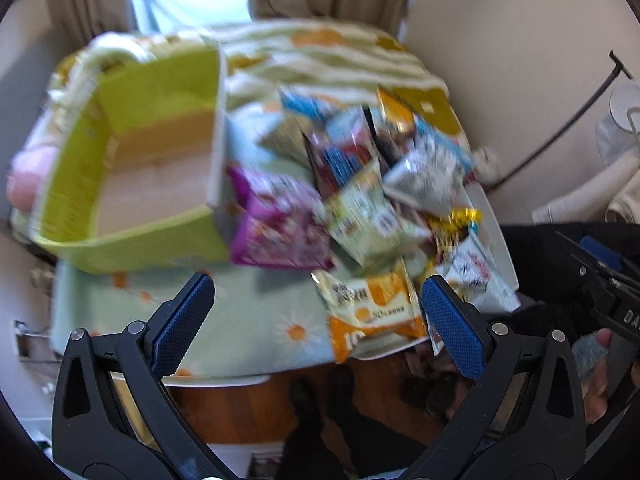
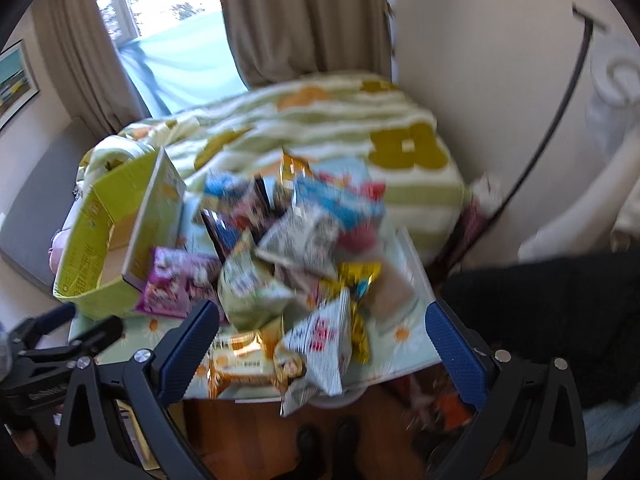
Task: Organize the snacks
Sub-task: 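Grasp the white Oishi bag with the right tool while the left tool grasps the chiffon cake packet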
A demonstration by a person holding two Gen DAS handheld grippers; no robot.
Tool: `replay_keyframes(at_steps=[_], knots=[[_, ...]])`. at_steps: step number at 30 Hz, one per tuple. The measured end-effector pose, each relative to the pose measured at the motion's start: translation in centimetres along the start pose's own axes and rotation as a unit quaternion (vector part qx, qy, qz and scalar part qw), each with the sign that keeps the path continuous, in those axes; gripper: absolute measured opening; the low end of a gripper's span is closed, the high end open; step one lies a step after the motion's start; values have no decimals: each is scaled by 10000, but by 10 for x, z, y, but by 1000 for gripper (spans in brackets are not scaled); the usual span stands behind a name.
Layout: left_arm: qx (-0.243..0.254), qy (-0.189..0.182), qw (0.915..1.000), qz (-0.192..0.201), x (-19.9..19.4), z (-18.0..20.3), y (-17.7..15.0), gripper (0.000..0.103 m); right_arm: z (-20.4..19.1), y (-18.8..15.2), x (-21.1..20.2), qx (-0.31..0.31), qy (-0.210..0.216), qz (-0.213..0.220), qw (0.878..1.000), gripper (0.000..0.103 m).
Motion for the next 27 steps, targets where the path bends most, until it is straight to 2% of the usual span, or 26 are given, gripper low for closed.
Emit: replay_keyframes(at_steps=[7, 12, 16, 18, 19, 23, 27], knots=[[-163, -389, 9973, -605, 78, 6, -27, 102, -3, -34, 59, 331, 373, -813, 9954, 103], [-213, -408, 9953, -848, 110, 14, -41, 102, -14, -51, 97, 376, 654, -1307, 9885, 102], [-199, -336, 9948, -944, 126, 19, -43, 102, -13, -63, 120, 402, 812, -1635, 9824, 87], [-209, -307, 9945, -982, 135, 24, -44, 102, -12, -67, 125, 433, 992, -1727, 9790, 84], [-221, -290, 9944, -994, 139, 26, -44, 102, -11, -69, 128, 447, 1078, -1771, 9773, 79], [-217, -189, 9942, -1038, 153, 33, -43, 102, -8, -71, 130, 375, 1304, -1806, 9742, 76], [-132, 88, 9944, -1046, 169, 36, -42, 102, -6, -69, 129, 239, 1419, -1806, 9730, 73]])
Point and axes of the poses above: each gripper's, at about its wrist camera, not at the fingertips, and x roughly the way its jaws point, z to its right, y to its top, the point moved 9 cm from there along x, roughly the way its jaws point, and after that the axes turned 10 degrees about -y, right-handed, at the moved point
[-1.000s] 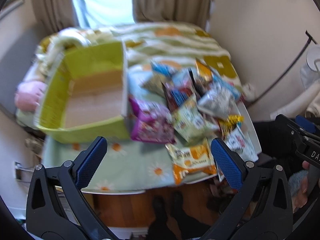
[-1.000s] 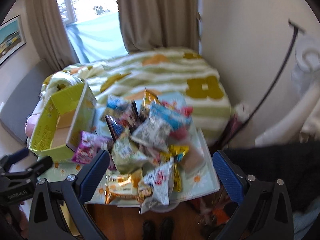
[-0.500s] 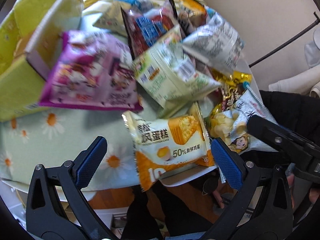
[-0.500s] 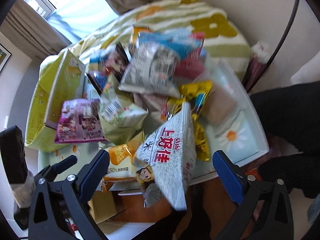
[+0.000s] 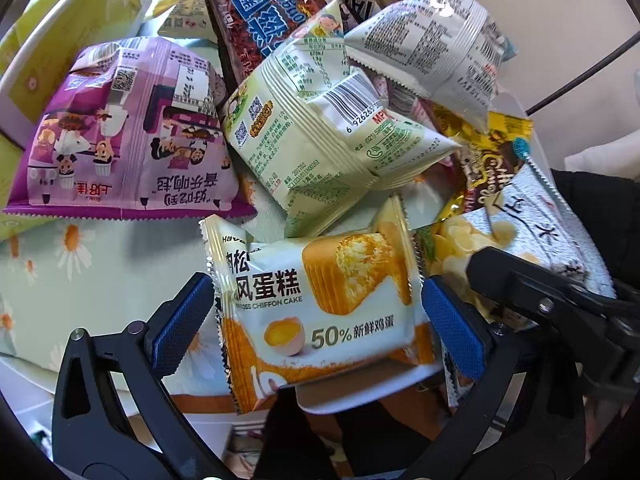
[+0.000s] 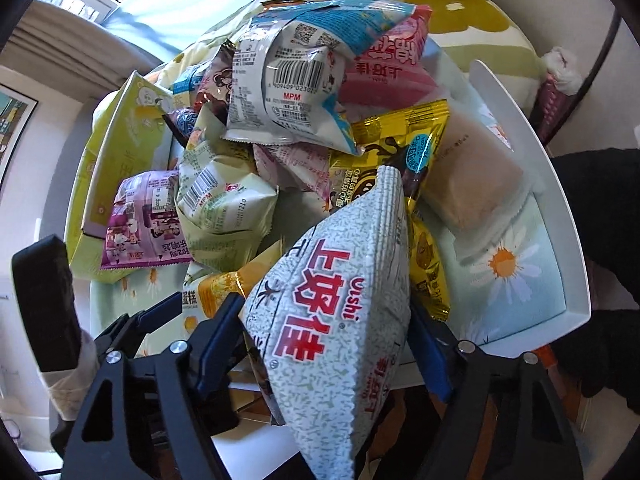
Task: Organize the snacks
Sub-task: 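Grasp the white Oishi bag with the right tool while the left tool grasps the chiffon cake packet, then carry the chiffon cake packet with the left tool and the Oishi bag with the right tool into the box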
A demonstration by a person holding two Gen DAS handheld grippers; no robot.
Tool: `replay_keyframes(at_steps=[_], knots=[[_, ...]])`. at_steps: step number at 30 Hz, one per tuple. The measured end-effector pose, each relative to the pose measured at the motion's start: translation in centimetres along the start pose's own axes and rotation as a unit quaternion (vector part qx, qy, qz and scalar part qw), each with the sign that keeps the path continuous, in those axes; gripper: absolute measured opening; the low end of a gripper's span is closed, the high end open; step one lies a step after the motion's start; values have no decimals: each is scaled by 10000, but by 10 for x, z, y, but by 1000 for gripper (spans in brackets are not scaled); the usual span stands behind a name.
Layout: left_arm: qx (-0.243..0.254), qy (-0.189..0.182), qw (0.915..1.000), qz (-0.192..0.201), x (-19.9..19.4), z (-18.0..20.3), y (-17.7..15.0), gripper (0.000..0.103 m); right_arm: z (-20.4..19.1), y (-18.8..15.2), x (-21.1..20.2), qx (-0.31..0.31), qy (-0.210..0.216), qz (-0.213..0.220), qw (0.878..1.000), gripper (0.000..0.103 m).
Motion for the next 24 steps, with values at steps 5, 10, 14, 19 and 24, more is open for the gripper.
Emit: replay_keyframes(at_steps=[5, 10, 14, 19, 24], knots=[[-27, 144, 9998, -127, 26, 2, -2, 100, 6, 0, 3, -77, 116, -40, 9999, 69], [-230, -67, 9996, -163, 39, 3, -6, 85, 6, 0, 4, -126, 175, -82, 9997, 66], [-125, 4, 9998, -140, 43, 10, -3, 79, 6, -1, 4, -155, 229, -112, 9996, 63], [-97, 24, 9999, -104, 31, 15, 0, 72, -1, 2, 3, -228, 226, -81, 9995, 59], [-120, 119, 9999, 5, 16, 19, 0, 71, -7, 2, -4, -289, 289, -34, 9992, 55]])
Point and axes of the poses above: each gripper's, at about its wrist camera, not at the fingertips, and x roughly the way its jaws point, z to its right, y to its top, the point moved 9 cm from there along x, roughly the way its jaws point, and after that the axes turned 10 degrees about -y, right-handed, at the moved point
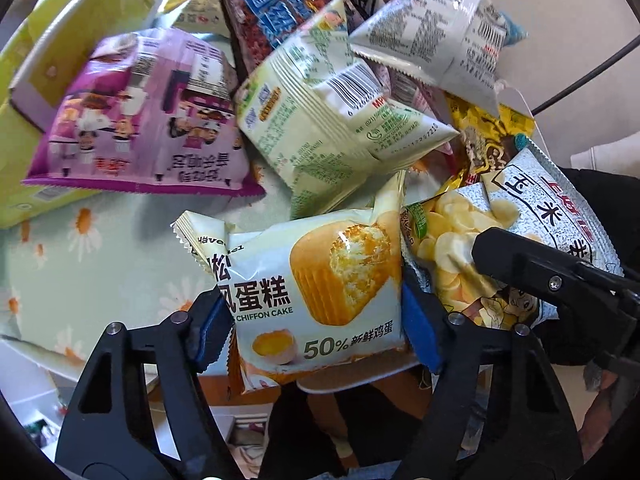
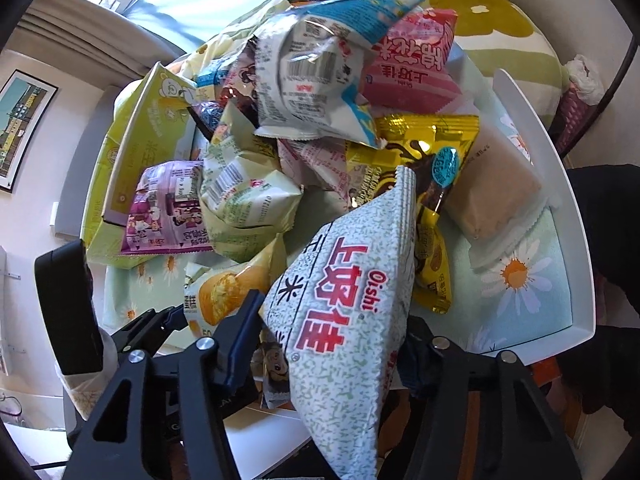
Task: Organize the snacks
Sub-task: 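Carry the chiffon cake packet with the left tool and the Oishi bag with the right tool into the box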
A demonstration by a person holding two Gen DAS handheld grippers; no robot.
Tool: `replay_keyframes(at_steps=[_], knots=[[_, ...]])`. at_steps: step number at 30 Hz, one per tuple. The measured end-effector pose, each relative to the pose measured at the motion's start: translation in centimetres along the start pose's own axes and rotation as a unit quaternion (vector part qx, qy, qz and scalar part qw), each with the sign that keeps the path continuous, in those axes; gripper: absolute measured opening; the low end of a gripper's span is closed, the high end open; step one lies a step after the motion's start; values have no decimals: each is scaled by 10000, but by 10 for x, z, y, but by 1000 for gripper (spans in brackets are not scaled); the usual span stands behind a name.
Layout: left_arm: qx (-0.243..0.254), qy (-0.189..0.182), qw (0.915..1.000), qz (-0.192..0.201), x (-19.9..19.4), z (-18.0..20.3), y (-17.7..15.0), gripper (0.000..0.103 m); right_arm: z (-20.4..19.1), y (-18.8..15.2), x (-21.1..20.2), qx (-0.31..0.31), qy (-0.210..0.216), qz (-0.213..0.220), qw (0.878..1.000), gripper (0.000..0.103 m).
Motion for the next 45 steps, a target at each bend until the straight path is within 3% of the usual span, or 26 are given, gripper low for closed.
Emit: replay_keyframes(at_steps=[14, 23, 33, 40, 45], knots=[[-209, 140, 9982, 545, -69, 6, -18, 71, -27, 8, -36, -409, 170, 297, 9986, 53], [-399, 243, 9911, 1245, -122, -10, 11, 71, -65, 42, -78, -996, 336, 849, 9908, 52], [-632, 529, 9777, 1931, -213, -96, 67, 71, -162, 100, -104, -1724, 476, 1347, 9746, 52], [-746, 632, 9758, 1955, -243, -187, 110, 71, -248, 143, -87, -1868, 476, 1458, 9703, 52], [-728, 602, 9787, 1822, -239, -245, 152, 71, -302, 171, -58, -1913, 409, 1414, 9704, 52]])
Point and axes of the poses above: each gripper's, at about its wrist camera, not at the fingertips, and x roughly the way its jaws point, z to its right, y to its top, the point moved 9 cm from there along x, roughly the way its jaws point, and after that the axes turned 10 degrees about -y, right-handed, at the moved point
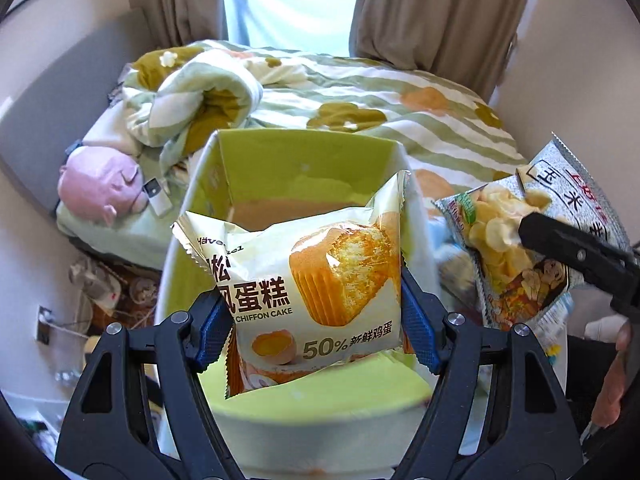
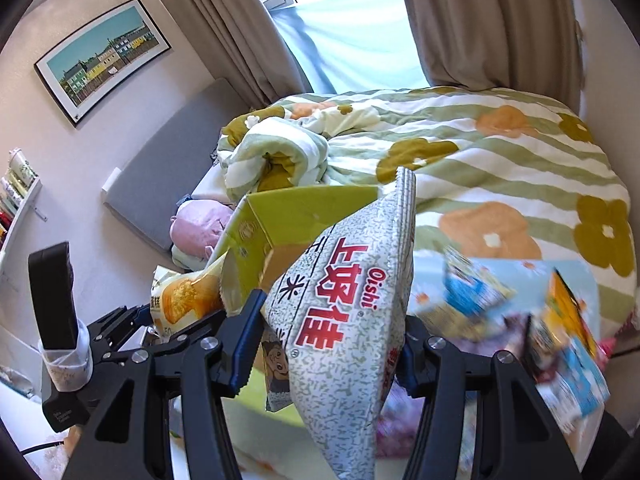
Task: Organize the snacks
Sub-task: 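Carry the chiffon cake packet with the left tool and the Oishi bag with the right tool into the box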
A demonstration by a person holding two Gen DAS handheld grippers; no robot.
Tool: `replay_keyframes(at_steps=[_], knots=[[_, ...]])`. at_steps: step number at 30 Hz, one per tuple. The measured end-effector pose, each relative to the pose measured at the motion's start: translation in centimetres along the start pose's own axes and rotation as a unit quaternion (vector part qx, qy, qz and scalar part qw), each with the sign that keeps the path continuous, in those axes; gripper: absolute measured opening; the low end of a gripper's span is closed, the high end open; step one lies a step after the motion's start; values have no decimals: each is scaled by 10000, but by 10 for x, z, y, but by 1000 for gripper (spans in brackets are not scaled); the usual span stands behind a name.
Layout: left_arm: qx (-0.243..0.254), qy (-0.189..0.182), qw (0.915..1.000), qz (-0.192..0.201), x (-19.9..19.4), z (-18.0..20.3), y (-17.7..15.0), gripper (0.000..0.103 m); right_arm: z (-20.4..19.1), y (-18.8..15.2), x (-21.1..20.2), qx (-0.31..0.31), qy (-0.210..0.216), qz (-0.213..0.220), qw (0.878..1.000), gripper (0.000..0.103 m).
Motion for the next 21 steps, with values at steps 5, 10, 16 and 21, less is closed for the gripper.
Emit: replay_keyframes(at_steps=[5, 10, 16, 21], knots=[[78, -107, 9995, -277, 43, -34, 36, 73, -21, 24, 44, 9, -154, -147, 9998, 52], [239, -114, 9980, -573, 90, -52, 52, 73, -22, 34, 76, 94, -376, -293, 9988, 52], [272, 13, 9973, -679, 124, -65, 62, 103, -12, 32, 98, 282, -485, -528, 9970, 52], [157, 17, 9980, -607, 112, -74, 61, 103, -9, 31, 105, 267, -511, -595, 9966, 52]])
Point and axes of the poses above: each gripper's, at about its wrist camera, not at the fingertips, and x roughly the way its jaws point, z to its right, y to its top, the point moved 9 cm from there along x, roughly the way its jaws point, and after that the axes turned 10 degrees about -y, right-handed, at the moved point
